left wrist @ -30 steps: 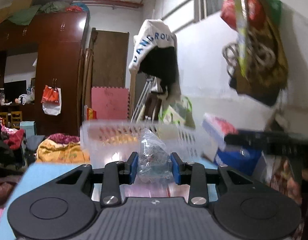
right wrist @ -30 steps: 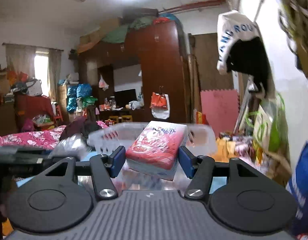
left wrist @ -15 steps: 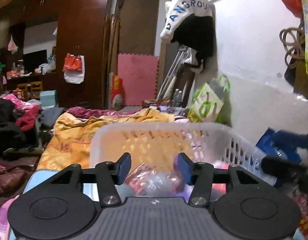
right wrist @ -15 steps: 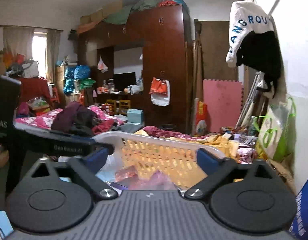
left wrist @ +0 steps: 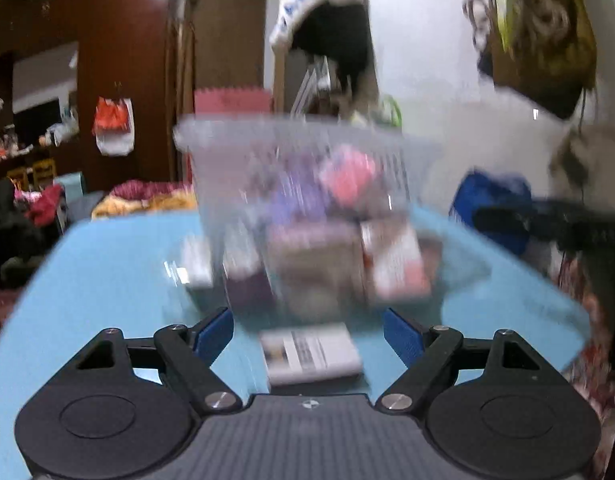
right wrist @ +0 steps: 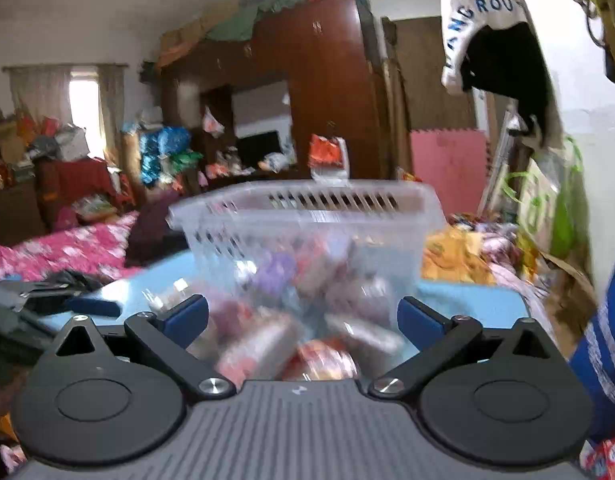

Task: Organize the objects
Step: 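Move both open grippers back toward the remaining pile, then grasp the white KENT box with the left gripper while the right gripper grasps the red-wrapped box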

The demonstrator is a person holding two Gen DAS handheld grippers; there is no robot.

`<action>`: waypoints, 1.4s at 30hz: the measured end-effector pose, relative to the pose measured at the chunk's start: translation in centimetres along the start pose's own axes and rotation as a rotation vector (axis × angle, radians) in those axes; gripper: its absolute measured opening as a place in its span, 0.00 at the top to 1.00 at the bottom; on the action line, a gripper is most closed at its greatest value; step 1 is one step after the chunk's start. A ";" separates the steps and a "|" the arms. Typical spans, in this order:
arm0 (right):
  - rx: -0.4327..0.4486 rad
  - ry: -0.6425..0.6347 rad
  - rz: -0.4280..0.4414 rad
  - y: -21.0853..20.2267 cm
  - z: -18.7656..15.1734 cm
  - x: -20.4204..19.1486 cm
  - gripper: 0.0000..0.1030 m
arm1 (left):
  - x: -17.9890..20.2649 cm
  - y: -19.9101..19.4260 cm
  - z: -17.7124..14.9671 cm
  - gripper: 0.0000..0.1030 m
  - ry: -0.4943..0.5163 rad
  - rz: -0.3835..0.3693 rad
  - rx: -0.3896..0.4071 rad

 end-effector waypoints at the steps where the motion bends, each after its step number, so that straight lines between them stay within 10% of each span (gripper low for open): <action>1: -0.018 0.012 -0.006 0.2 -0.5 0.3 0.00 | 0.3 0.6 -0.5 0.17 0.011 0.010 -0.014; 18: -0.305 -0.090 0.047 6.5 -2.2 -0.1 0.09 | -0.1 1.4 -2.4 0.15 0.057 0.065 -0.001; 21: -0.299 -0.088 0.057 6.1 -2.4 0.2 0.12 | 0.1 1.5 -2.5 0.15 0.057 0.065 0.005; 24: -0.284 -0.107 0.037 5.6 -2.8 -0.1 0.37 | 0.2 1.5 -2.5 0.15 0.057 0.066 0.008; 42: -0.067 -0.049 -0.011 2.5 -2.0 0.3 0.37 | -0.2 1.0 -2.7 0.38 0.007 0.067 0.085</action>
Point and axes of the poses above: each gripper's, at about its wrist camera, not at the fingertips, and y roughly the way its jaws point, x to its right, z to its top, the point moved 4 cm from there along y, roughly the way its jaws point, and after that the axes turned 7 degrees about z, right-handed, at the moved point
